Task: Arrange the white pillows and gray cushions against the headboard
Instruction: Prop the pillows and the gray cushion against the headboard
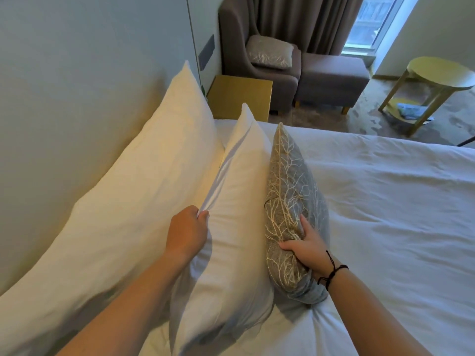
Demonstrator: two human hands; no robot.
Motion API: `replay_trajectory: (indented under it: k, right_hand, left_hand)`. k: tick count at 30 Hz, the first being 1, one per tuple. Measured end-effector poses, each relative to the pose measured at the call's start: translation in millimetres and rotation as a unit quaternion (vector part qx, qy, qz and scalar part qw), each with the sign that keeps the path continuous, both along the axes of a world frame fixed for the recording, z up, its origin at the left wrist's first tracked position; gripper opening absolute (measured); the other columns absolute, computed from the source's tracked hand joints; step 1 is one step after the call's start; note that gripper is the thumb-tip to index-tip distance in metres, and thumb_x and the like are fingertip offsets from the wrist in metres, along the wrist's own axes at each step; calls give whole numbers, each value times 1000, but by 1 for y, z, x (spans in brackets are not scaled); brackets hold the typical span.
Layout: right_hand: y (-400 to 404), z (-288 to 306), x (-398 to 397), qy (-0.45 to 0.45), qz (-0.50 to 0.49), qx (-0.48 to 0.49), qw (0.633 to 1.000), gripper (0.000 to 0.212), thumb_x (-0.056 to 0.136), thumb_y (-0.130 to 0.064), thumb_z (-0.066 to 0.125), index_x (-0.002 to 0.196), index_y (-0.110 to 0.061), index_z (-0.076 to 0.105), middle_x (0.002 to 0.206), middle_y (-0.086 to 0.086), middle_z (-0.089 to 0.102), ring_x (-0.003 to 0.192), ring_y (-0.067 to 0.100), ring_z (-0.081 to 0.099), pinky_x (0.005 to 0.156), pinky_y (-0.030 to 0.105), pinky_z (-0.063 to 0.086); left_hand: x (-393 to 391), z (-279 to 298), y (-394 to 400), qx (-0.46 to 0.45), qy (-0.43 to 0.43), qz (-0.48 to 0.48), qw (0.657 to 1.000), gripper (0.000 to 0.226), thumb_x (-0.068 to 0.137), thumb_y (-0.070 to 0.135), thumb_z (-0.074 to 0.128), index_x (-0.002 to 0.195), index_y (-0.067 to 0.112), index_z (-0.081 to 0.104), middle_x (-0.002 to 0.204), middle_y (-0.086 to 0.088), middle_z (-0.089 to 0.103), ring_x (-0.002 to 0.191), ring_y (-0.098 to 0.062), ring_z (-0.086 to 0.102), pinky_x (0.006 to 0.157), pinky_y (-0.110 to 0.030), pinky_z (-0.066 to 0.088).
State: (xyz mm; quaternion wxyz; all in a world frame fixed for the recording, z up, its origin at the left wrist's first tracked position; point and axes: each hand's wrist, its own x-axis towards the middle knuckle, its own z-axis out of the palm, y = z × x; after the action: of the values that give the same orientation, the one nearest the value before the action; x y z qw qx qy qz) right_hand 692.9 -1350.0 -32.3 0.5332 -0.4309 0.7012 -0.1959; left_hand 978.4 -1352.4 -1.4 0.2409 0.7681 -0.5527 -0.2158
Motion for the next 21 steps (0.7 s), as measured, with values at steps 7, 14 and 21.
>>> replay_trajectory:
  k: [7, 14, 21]
  right_hand:
    - [10, 4, 31, 137, 17, -12, 990, 116, 63, -51, 78, 152, -35, 5, 151, 3, 39, 104, 25, 63, 73, 29, 48]
    - [-4, 14, 39, 232, 7, -11, 973, 47, 74, -18, 65, 114, -9, 43, 98, 13, 62, 84, 29, 61, 75, 45, 57]
    - [-10, 14, 37, 240, 27, -83, 967, 13, 74, -2, 52, 84, -8, 58, 82, 14, 63, 75, 30, 58, 61, 36, 50]
  left_hand:
    - [3, -17, 68, 104, 39, -33, 993, 34, 91, 52, 53, 82, 19, 50, 74, 3, 57, 66, -17, 54, 52, -29, 32]
    - [38, -16, 148, 148, 157, -2, 977, 43, 90, 37, 64, 54, 17, 52, 49, 5, 52, 47, -7, 44, 49, -27, 31]
    - [58, 3, 182, 95, 73, 41, 992, 45, 95, 30, 59, 61, 15, 33, 55, -1, 35, 52, -18, 31, 52, -36, 20]
